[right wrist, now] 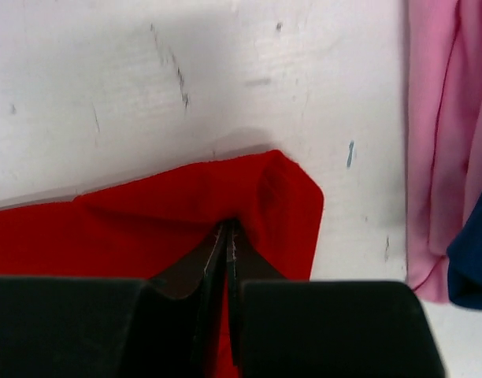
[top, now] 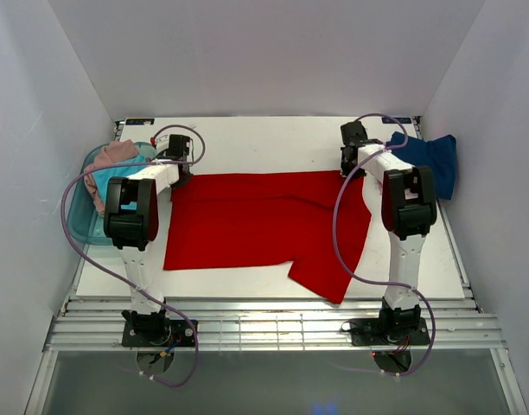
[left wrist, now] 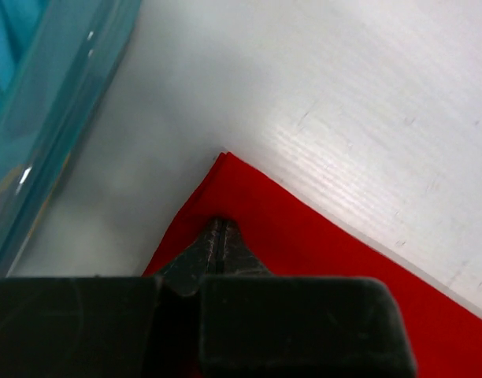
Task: Fold and stack the t-shirts
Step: Fold the flattened tshirt in 1/3 of the way
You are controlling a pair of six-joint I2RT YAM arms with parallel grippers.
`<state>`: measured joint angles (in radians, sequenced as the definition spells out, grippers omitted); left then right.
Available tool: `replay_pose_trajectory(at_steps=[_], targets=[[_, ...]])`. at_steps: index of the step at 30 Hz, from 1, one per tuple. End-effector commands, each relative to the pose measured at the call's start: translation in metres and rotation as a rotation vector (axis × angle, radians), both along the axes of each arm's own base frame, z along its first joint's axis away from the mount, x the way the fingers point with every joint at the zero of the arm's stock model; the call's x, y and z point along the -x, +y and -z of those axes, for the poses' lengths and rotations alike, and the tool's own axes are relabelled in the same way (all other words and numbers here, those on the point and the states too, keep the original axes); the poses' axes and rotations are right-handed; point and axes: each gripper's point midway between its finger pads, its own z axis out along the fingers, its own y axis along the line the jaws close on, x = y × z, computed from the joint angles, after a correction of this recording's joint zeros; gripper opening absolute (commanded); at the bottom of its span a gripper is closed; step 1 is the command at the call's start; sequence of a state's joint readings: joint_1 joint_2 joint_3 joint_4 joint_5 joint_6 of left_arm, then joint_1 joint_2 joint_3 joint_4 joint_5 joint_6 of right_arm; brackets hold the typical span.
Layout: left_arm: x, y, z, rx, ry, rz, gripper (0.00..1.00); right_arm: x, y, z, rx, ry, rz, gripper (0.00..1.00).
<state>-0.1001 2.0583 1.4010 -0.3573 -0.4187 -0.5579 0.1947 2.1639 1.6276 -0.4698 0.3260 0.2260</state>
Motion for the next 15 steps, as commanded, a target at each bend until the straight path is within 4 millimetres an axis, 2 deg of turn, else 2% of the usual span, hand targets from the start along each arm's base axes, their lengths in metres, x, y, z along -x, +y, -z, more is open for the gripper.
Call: replay_pose_trajectory(at_steps=[1, 2, 4, 6, 7, 8, 9, 10, 11, 13, 15], targets=[[0.009, -0.006, 0.035, 0.038, 0.096, 0.017, 0.00, -0.015, -0.020, 0.009, 0.028, 0.017, 0.021, 0.08], [0.003, -0.007, 0.033, 0.041, 0.087, 0.022, 0.00, -0.026, -0.018, -0.001, 0.016, -0.010, -0.001, 0.08], [-0.002, -0.008, 0.031, 0.045, 0.075, 0.029, 0.00, -0.036, -0.011, -0.015, -0.010, -0.048, -0.047, 0.08], [-0.008, -0.011, 0.024, 0.048, 0.057, 0.046, 0.00, -0.048, 0.011, -0.034, -0.097, -0.125, -0.141, 0.09], [-0.010, -0.011, 0.021, 0.050, 0.049, 0.049, 0.00, -0.051, 0.027, -0.062, -0.169, -0.193, -0.203, 0.11], [-0.012, -0.013, 0.018, 0.057, 0.041, 0.055, 0.00, -0.052, 0.036, -0.076, -0.196, -0.228, -0.232, 0.14], [-0.014, -0.014, 0.011, 0.059, 0.025, 0.062, 0.00, -0.054, 0.048, -0.091, -0.219, -0.270, -0.271, 0.23], [-0.016, -0.015, 0.006, 0.061, 0.010, 0.066, 0.00, -0.052, 0.058, -0.115, -0.241, -0.315, -0.307, 0.29], [-0.017, -0.015, 0.004, 0.063, 0.005, 0.071, 0.00, -0.048, 0.079, -0.127, -0.281, -0.330, -0.368, 0.40], [-0.021, -0.016, -0.006, 0.063, -0.022, 0.080, 0.01, -0.044, 0.096, -0.145, -0.305, -0.361, -0.430, 0.46], [-0.023, -0.016, -0.012, 0.060, -0.034, 0.088, 0.04, -0.039, 0.117, -0.145, -0.322, -0.347, -0.481, 0.48]])
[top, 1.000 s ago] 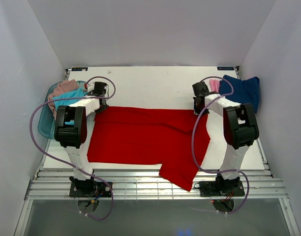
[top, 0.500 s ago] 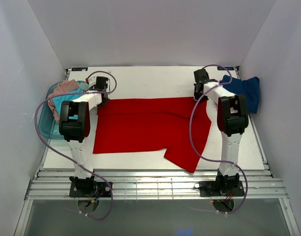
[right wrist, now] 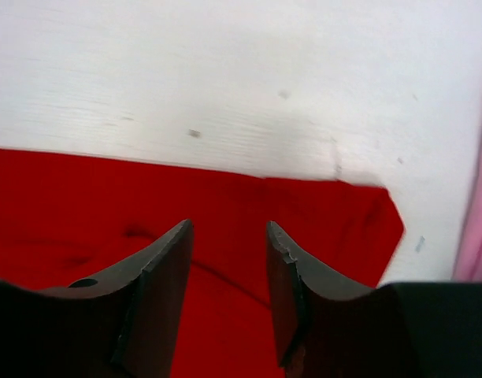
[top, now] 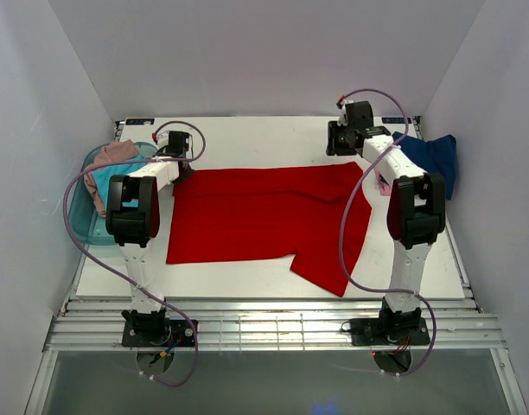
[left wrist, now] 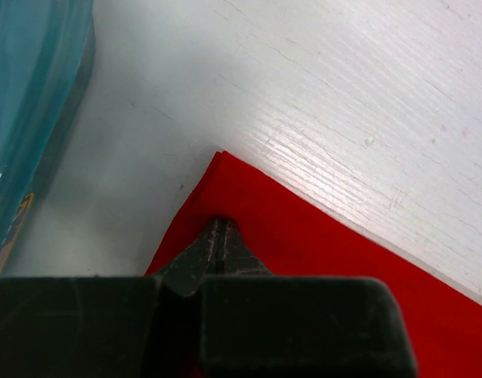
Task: Fold and stack the t-shirts
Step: Fold the flattened tshirt in 1/3 of the way
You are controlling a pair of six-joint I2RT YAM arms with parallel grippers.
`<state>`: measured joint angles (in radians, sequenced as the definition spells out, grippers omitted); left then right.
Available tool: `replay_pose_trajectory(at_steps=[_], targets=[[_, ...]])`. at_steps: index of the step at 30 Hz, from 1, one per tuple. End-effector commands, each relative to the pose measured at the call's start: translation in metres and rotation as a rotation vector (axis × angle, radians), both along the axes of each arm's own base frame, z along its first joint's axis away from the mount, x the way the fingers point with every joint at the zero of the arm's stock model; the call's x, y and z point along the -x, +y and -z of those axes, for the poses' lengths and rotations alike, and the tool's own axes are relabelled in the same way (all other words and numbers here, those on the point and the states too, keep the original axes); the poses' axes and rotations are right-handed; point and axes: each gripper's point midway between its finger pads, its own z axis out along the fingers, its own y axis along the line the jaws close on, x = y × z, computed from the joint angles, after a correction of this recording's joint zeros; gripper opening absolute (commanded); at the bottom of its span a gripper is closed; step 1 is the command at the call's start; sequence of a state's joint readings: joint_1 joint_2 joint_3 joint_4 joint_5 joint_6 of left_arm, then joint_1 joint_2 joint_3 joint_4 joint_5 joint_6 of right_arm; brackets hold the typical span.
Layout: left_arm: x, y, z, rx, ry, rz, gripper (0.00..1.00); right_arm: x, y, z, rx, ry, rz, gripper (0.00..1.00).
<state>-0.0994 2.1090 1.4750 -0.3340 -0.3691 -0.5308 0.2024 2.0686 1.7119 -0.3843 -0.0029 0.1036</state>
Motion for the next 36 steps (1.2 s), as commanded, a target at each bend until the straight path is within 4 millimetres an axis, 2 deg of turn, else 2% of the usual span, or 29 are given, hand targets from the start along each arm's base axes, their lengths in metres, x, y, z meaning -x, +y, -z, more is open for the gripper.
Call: replay_pose_trajectory(at_steps=[1, 5, 6, 7, 9, 10, 13, 19, 25, 29, 31, 33, 35, 36], targets=[[0.000, -0.006, -0.012, 0.030, -0.005, 0.040, 0.04, -0.006, 0.060, -0.054, -0.090, -0.137, -0.185, 0.48], [-0.002, -0.007, -0.017, 0.028, -0.015, 0.053, 0.05, -0.003, 0.098, -0.030, -0.112, -0.073, -0.265, 0.47], [-0.002, -0.006, -0.018, 0.026, -0.016, 0.051, 0.04, -0.004, 0.104, -0.026, -0.113, -0.067, -0.273, 0.47], [-0.002, -0.006, -0.017, 0.022, -0.015, 0.052, 0.05, -0.004, 0.108, -0.013, -0.109, -0.045, -0.280, 0.47], [-0.001, -0.005, -0.023, 0.019, -0.024, 0.049, 0.04, -0.005, 0.117, -0.008, -0.104, -0.039, -0.286, 0.47], [0.000, -0.005, -0.023, 0.016, -0.024, 0.046, 0.04, -0.006, 0.118, 0.001, -0.099, -0.023, -0.286, 0.47], [0.002, -0.004, -0.028, 0.013, -0.032, 0.046, 0.04, -0.003, 0.118, 0.011, -0.079, -0.003, -0.280, 0.47], [0.008, -0.004, -0.029, 0.014, -0.027, 0.052, 0.09, 0.009, 0.104, 0.023, 0.005, 0.032, -0.243, 0.48], [0.011, -0.004, -0.031, 0.021, -0.031, 0.051, 0.10, 0.033, 0.097, 0.035, 0.058, 0.079, -0.234, 0.47], [0.013, -0.004, -0.030, 0.018, -0.028, 0.052, 0.10, 0.051, 0.102, 0.043, 0.063, 0.110, -0.252, 0.47], [0.013, -0.004, -0.030, 0.018, -0.029, 0.054, 0.10, 0.056, 0.103, 0.044, 0.064, 0.108, -0.257, 0.42], [0.013, -0.004, -0.030, 0.018, -0.027, 0.054, 0.10, 0.060, 0.105, 0.047, 0.066, 0.112, -0.264, 0.25], [0.012, -0.004, -0.030, 0.016, -0.030, 0.054, 0.10, 0.062, 0.106, 0.047, 0.067, 0.109, -0.266, 0.14], [0.012, -0.004, -0.030, 0.017, -0.030, 0.053, 0.10, 0.062, 0.107, 0.046, 0.067, 0.106, -0.269, 0.12]])
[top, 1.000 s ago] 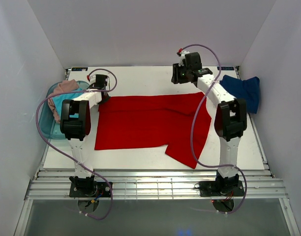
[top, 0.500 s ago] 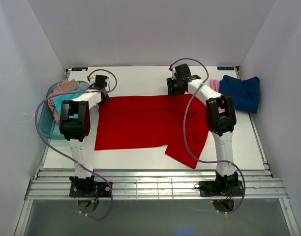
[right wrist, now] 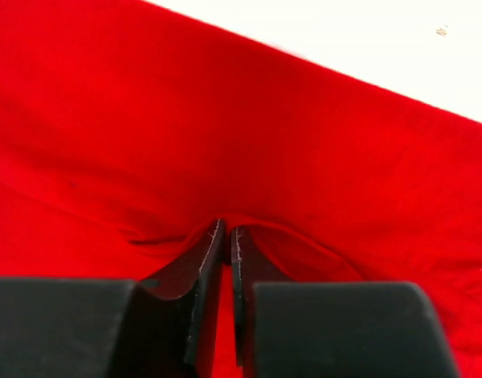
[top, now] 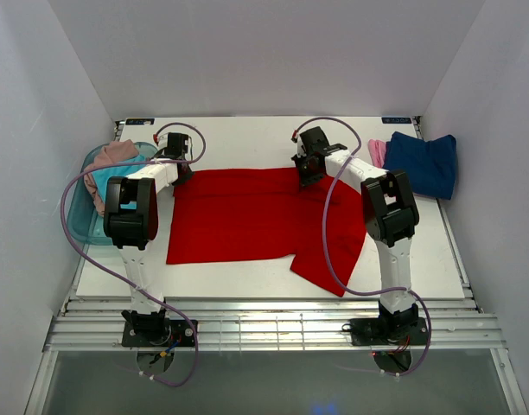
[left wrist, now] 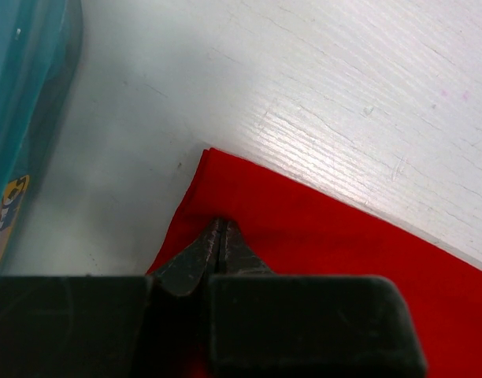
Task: Fold and stack the t-shirts
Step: Fold the flattened tshirt in 1/3 of the way
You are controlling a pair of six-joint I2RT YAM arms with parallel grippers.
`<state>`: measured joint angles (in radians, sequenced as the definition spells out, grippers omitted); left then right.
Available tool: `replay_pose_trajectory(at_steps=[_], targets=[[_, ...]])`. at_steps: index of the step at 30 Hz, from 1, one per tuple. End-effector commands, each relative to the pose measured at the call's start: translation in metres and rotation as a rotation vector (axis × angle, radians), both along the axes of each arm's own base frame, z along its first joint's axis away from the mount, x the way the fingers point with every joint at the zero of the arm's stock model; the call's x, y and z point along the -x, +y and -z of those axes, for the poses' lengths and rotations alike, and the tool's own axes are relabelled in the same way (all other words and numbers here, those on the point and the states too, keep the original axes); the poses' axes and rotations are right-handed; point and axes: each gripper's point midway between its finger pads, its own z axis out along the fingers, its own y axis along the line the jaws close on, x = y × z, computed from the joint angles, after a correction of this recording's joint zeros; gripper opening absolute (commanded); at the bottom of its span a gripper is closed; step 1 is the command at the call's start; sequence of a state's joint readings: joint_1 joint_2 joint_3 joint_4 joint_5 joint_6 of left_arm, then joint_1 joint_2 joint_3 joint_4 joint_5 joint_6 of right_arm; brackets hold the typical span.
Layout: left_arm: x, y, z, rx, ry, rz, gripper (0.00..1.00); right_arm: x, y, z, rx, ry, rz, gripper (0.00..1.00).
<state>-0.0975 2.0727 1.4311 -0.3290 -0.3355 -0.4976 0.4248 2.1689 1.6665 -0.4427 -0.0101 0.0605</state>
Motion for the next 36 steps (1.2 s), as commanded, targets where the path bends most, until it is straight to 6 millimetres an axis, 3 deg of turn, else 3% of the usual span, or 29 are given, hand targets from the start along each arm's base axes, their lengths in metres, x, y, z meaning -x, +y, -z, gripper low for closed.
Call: replay_pose_trajectory(at_steps=[1, 7, 12, 19, 23, 27, 29, 32, 34, 36], targets=[[0.002, -0.001, -0.029, 0.010, -0.045, 0.008, 0.10, -0.004, 0.007, -0.033, -0.027, -0.084, -0.015, 0.11], [0.003, -0.002, -0.028, 0.017, -0.043, 0.010, 0.09, 0.002, 0.004, -0.064, 0.030, -0.156, 0.006, 0.10], [0.003, -0.003, -0.026, 0.018, -0.037, 0.013, 0.09, 0.026, 0.010, -0.076, 0.031, -0.141, 0.014, 0.13], [0.004, -0.004, -0.022, 0.022, -0.029, 0.022, 0.08, 0.070, 0.019, -0.063, 0.027, -0.070, 0.001, 0.14], [0.004, -0.005, -0.023, 0.024, -0.030, 0.026, 0.08, 0.100, 0.021, -0.046, 0.057, 0.006, -0.023, 0.19], [0.004, -0.004, -0.024, 0.020, -0.033, 0.026, 0.07, 0.115, 0.023, -0.057, 0.057, -0.001, -0.034, 0.31], [0.003, -0.005, -0.025, 0.024, -0.036, 0.027, 0.07, 0.112, 0.019, -0.070, 0.068, -0.045, -0.014, 0.37], [0.003, -0.005, -0.024, 0.026, -0.034, 0.029, 0.07, 0.092, 0.005, -0.097, 0.103, -0.174, 0.052, 0.47], [0.003, -0.006, -0.024, 0.031, -0.034, 0.027, 0.07, 0.073, -0.011, -0.103, 0.130, -0.202, 0.108, 0.47], [0.003, -0.006, -0.024, 0.031, -0.033, 0.027, 0.07, 0.061, -0.023, -0.091, 0.150, -0.180, 0.143, 0.47]])
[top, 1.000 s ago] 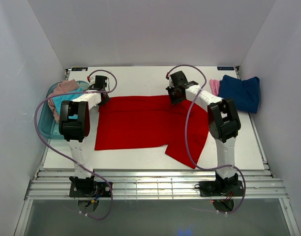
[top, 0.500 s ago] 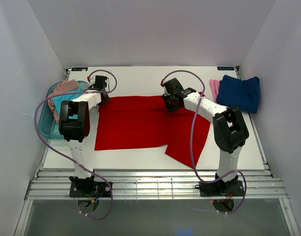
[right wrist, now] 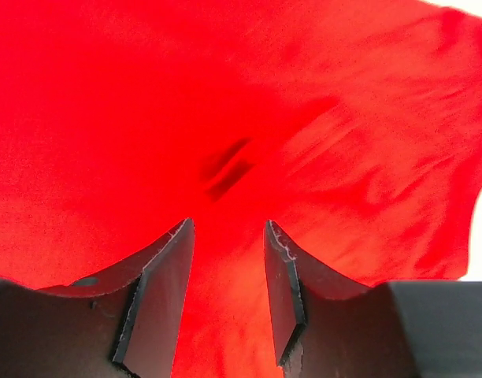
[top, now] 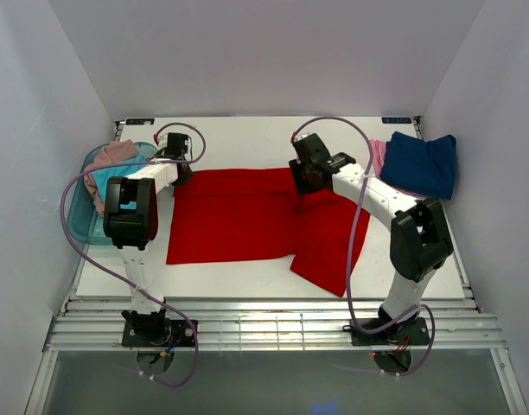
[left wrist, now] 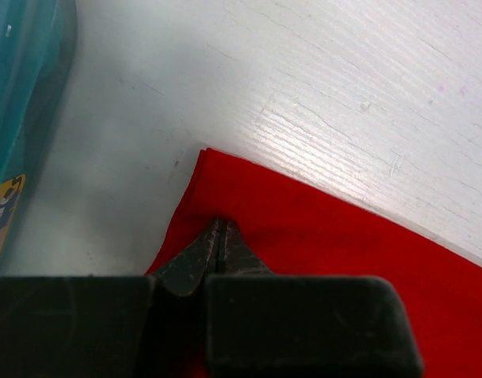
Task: Fold and stack the t-shirts
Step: Fold the flattened tshirt in 1/3 of the way
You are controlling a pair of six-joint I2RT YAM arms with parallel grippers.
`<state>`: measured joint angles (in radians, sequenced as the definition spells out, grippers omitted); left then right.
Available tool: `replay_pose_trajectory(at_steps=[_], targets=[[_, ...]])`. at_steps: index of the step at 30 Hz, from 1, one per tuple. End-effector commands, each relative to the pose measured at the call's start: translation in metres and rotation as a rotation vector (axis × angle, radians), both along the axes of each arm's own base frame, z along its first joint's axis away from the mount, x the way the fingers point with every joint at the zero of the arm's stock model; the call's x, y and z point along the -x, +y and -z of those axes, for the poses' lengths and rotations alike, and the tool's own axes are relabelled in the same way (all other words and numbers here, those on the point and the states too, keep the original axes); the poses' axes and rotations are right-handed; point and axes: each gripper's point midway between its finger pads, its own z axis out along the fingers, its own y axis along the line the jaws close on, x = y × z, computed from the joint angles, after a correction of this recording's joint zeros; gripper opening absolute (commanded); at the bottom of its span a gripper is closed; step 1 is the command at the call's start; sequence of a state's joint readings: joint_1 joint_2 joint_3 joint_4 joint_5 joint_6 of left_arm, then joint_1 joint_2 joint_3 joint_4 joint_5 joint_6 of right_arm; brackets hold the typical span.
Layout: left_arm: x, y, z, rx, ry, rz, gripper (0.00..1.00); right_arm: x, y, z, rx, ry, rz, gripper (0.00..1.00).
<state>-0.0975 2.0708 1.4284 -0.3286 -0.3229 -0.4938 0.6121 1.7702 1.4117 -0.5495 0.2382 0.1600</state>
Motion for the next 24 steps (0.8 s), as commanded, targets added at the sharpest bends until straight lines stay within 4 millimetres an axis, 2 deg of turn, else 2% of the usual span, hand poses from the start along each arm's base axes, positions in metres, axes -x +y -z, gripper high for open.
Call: replay_pose_trajectory(at_steps=[1, 4, 7, 13, 17, 24], targets=[[0.004, -0.003, -0.024, 0.020, -0.034, 0.016, 0.07, -0.044, -0.036, -0.009, 0.023, -0.072, 0.135, 0.47], [0.006, -0.001, -0.023, 0.012, -0.031, 0.012, 0.07, -0.065, -0.053, 0.008, 0.024, -0.057, 0.166, 0.46], [0.008, -0.001, -0.023, 0.008, -0.035, 0.014, 0.08, -0.079, -0.062, 0.025, 0.023, -0.036, 0.161, 0.45], [0.007, 0.000, -0.021, 0.002, -0.028, 0.019, 0.08, -0.103, -0.065, 0.044, 0.013, -0.039, 0.125, 0.45], [0.005, 0.001, -0.023, -0.005, -0.033, 0.016, 0.08, -0.109, -0.060, 0.044, -0.015, -0.041, 0.096, 0.44], [0.006, 0.000, -0.018, 0.000, -0.022, 0.021, 0.08, -0.114, -0.052, 0.029, -0.056, -0.078, 0.065, 0.44]])
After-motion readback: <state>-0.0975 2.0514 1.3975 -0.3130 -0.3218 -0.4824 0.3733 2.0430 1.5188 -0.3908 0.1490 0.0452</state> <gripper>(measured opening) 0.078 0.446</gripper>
